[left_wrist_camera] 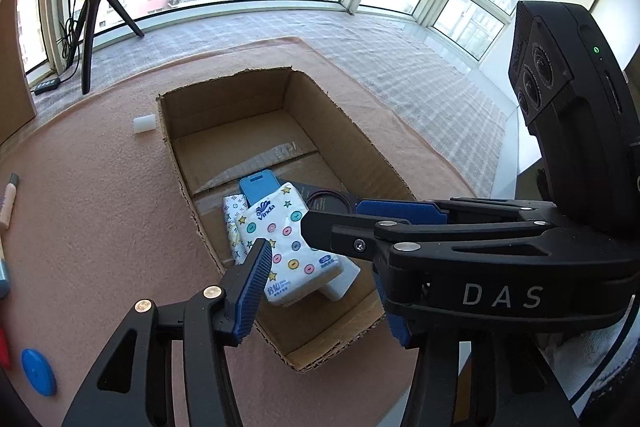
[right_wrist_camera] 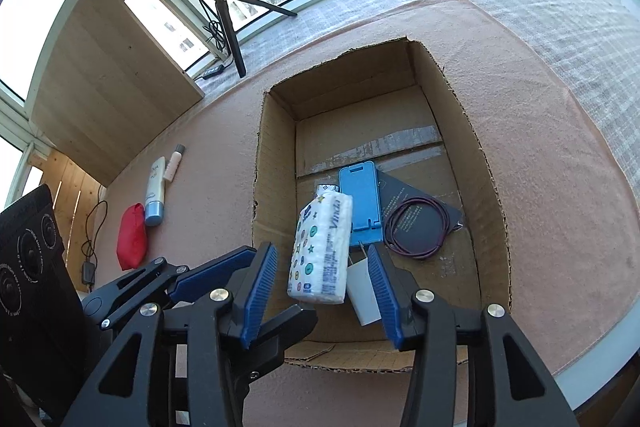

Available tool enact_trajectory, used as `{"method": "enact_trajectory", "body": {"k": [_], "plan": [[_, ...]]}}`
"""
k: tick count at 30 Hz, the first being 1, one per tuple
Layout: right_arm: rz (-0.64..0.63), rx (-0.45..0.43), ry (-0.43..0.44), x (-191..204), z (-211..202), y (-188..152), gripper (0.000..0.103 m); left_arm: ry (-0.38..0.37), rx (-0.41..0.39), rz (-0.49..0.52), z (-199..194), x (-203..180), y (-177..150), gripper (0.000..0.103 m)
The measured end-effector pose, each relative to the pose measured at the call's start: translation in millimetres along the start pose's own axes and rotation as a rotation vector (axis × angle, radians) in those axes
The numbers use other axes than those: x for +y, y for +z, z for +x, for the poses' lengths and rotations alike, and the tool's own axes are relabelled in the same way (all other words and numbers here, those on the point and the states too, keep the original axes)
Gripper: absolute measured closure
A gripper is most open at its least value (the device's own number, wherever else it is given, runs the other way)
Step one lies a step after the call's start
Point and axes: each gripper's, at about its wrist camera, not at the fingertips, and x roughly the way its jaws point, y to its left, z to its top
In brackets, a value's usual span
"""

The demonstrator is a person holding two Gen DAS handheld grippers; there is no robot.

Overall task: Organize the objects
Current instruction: 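Carry the tissue pack into the box and open the right tool, then move the left tool to the red pouch and close on it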

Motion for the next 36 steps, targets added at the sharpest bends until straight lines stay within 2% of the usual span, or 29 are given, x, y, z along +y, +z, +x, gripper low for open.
{"method": "enact_trajectory", "body": {"k": [9,15,23,29,36], "plan": [[-0.017,-0.025,0.002,18.1,-4.4,-0.1,0.059,0.025,-0.029,-0.029,-25.1,18.7,-7.3,0.048],[-0.038,-0.017,0.048,44.5,3.0,-2.4,0.059,0.074,-0.059,-0.085,-56.7,51.9,-19.9,0.048],[-0.096,0.031,0.097,95.5,27.1,-10.9,0.059,0.183,-0.092,-0.208,-106.0,130.6,-47.3,0.048],[-0.125,0.052,0.101,124.1,37.7,-22.7,0.059,0.280,-0.107,-0.320,-141.3,204.9,-65.0,0.048],[-0.151,0.054,0.081,144.9,40.3,-35.8,0.059,0.352,-0.098,-0.421,-162.1,281.3,-75.6,0.048]]}}
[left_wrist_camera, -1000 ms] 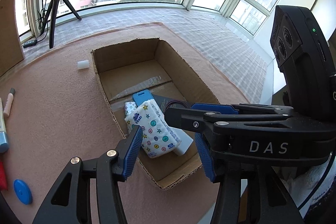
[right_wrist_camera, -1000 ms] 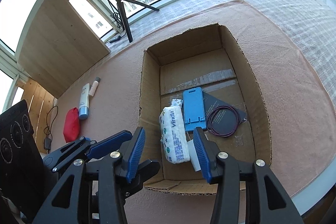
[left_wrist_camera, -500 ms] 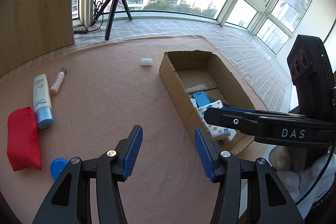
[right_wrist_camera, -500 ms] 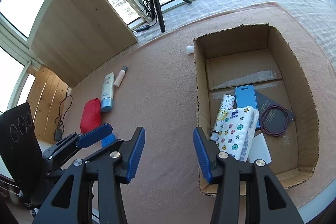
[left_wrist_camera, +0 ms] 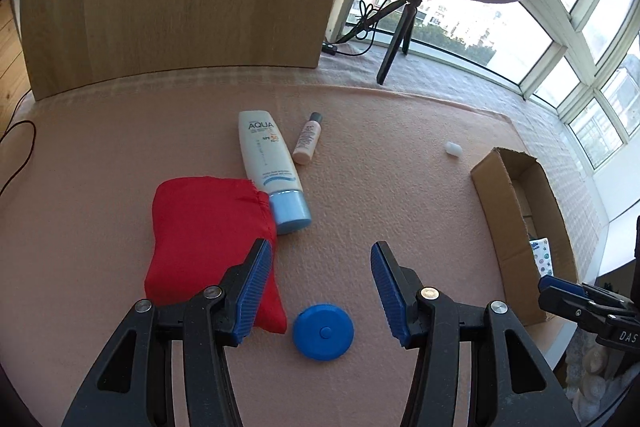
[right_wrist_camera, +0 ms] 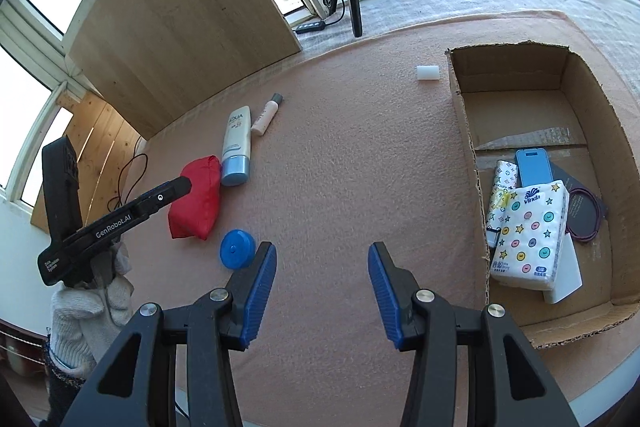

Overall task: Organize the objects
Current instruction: 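Move the left tool to the red pouch and close on it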

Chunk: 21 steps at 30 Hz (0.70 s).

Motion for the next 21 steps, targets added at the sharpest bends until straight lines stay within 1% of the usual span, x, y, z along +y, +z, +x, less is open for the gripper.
{"method": "enact_trajectory", "body": {"k": [4,7,10,14,21], "plan": [[-0.004,0.010,-0.010,6.7,3.1,-4.0,0.059,0.061,0.009,0.021,10.1,23.9,17.2,0.048],[-0.001,0.013,-0.017,9.6,4.7,-6.3,0.059,0.087,0.027,0.012,21.7,40.1,31.1,0.048],[0.002,0.018,-0.024,10.5,6.0,-8.0,0.059,0.094,0.051,0.002,33.7,50.9,42.0,0.048],[0.003,0.024,-0.039,9.2,7.6,-9.2,0.059,0.087,0.065,-0.020,47.0,61.6,54.3,0.048],[0.000,0.035,-0.046,8.6,11.7,-8.6,0.059,0.114,0.109,-0.036,70.1,78.5,57.2,0.048]]}}
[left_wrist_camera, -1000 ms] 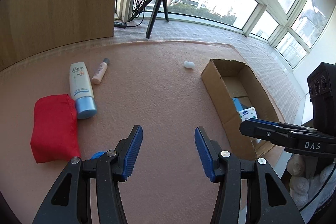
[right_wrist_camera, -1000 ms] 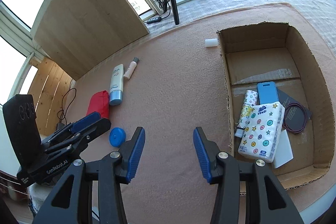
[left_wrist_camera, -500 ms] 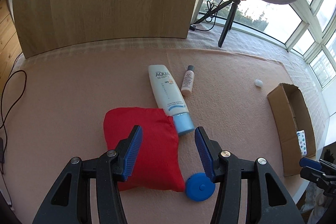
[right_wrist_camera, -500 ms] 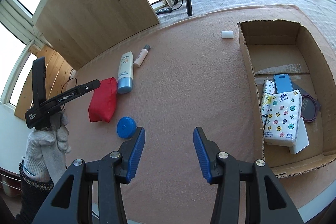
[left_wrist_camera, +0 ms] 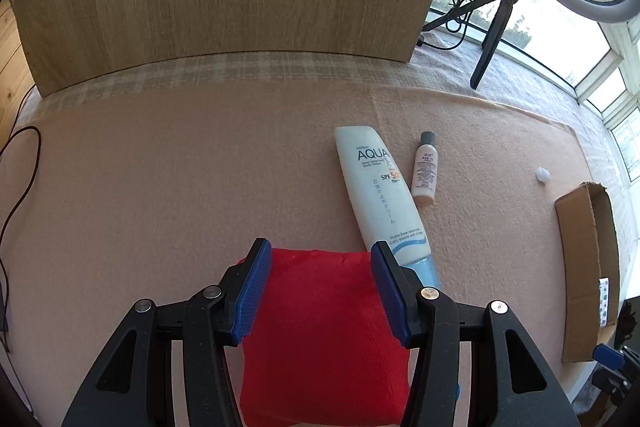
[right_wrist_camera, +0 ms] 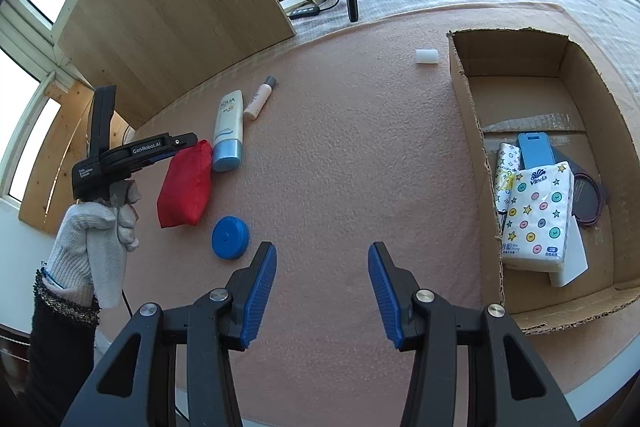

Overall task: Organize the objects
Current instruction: 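Move the left tool to the red pouch and close on it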

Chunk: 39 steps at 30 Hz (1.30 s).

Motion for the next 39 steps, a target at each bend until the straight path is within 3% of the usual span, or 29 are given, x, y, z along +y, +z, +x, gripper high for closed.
{"method": "enact_trajectory", "body": {"k": [12,16,34,39], "plan": [[-0.043,0.041,0.034,19.1,21.9,7.1,0.059,0.069,0.015,0.134,6.8,-7.5,-38.8,0.048],[-0.063,0.049,0.043,27.1,26.5,7.8,0.059,0.054,0.009,0.141,4.4,-6.5,-58.9,0.048],[-0.186,0.115,0.119,75.9,57.8,-5.6,0.059,-0.015,-0.040,0.087,-45.1,-3.8,-143.2,0.048],[-0.225,0.138,0.154,92.7,71.5,-15.6,0.054,-0.050,-0.087,0.029,-80.5,9.1,-161.1,0.039]]}}
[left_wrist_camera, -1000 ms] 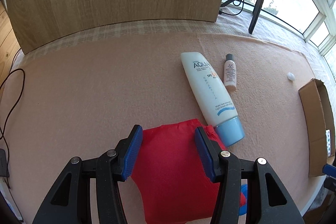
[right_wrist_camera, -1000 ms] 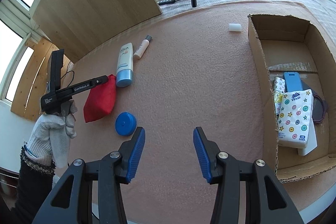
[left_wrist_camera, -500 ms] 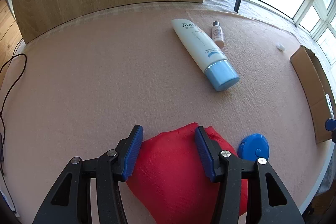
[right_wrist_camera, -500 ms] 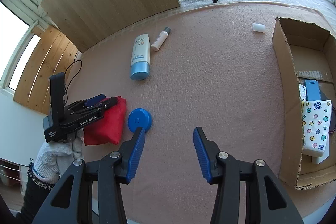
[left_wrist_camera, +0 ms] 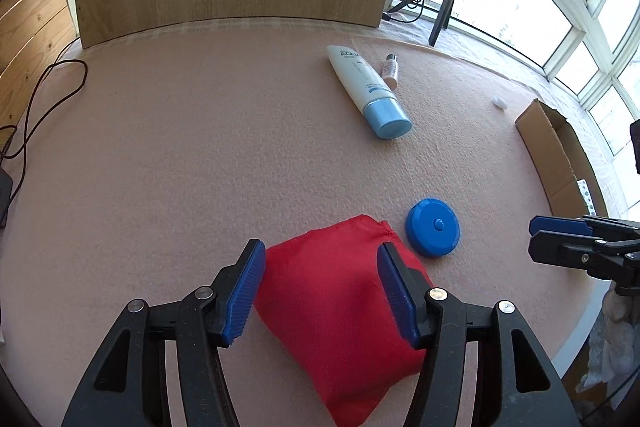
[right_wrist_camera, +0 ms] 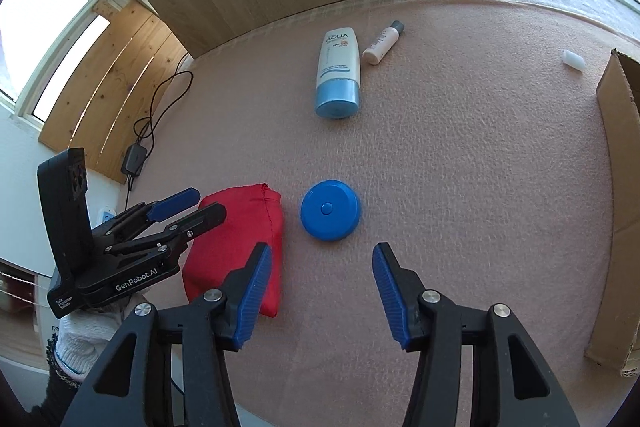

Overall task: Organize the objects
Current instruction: 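Lift the red pouch with the left tool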

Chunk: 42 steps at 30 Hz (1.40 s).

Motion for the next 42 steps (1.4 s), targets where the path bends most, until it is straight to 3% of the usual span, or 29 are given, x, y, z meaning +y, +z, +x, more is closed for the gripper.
{"method": "enact_trajectory", "body": {"k": [7,12,22,33,42], "plan": [[-0.029,0.081,0.080,19.4,27.7,3.9,0.050,-0.103,0.036,-0.077,-23.2,9.7,-37.2,0.039],[0.003,0.153,0.138,23.4,50.5,9.1,0.050,-0.154,0.038,-0.113,-25.8,11.7,-46.9,0.038],[0.008,0.226,0.179,35.3,77.9,10.0,0.050,-0.175,0.069,-0.112,-11.8,12.7,-46.3,0.037],[-0.047,0.227,0.157,45.1,79.4,10.4,0.048,-0.177,0.064,-0.109,-8.4,7.2,-43.0,0.037],[-0.050,0.173,0.177,39.5,54.0,16.0,0.048,-0.181,0.028,-0.083,-21.7,-12.4,-29.9,0.038]]}}
